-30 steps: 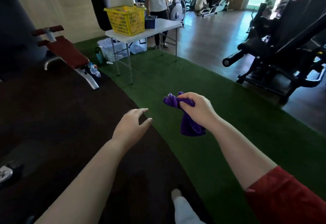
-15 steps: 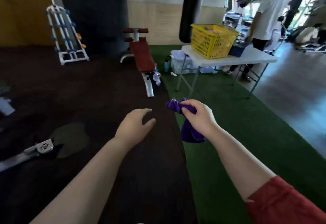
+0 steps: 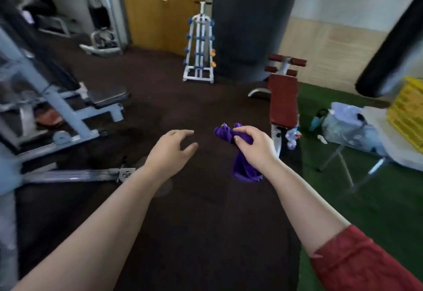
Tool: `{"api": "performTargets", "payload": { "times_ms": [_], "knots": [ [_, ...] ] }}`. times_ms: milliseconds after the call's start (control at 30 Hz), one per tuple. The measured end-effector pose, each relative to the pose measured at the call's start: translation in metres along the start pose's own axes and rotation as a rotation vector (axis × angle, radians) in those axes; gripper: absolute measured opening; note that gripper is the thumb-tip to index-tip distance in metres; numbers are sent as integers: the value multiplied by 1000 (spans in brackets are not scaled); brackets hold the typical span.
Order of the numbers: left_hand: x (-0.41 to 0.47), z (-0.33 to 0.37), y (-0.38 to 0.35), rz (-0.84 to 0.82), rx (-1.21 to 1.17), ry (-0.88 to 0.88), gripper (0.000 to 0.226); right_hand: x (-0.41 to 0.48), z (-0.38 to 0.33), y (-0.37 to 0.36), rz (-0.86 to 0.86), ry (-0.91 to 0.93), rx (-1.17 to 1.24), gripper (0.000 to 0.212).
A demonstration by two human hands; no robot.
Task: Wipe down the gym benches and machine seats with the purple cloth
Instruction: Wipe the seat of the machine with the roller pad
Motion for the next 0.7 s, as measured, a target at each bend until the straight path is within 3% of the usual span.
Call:
{"api": "performTargets", "payload": {
  "times_ms": [167, 400, 700],
  "knots": [
    [27, -60, 38, 105, 44, 226, 48, 107, -25, -54, -246, 137, 39, 23],
    [29, -127, 86, 387, 57, 545, 45, 222, -88, -139, -580, 490, 10, 22],
    [-38, -156, 99, 654, 68, 955, 47, 257, -171, -252, -974, 820, -19, 22]
  ]
}}
Point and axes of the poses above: each hand's wrist, its own x-axis towards the middle knuckle, its own y-axis out of the back of the hand, z = x × y, the point moved 2 cm from there along x, towards the middle knuckle, and after that the axes turned 12 degrees about -z, right-handed, at the moved point
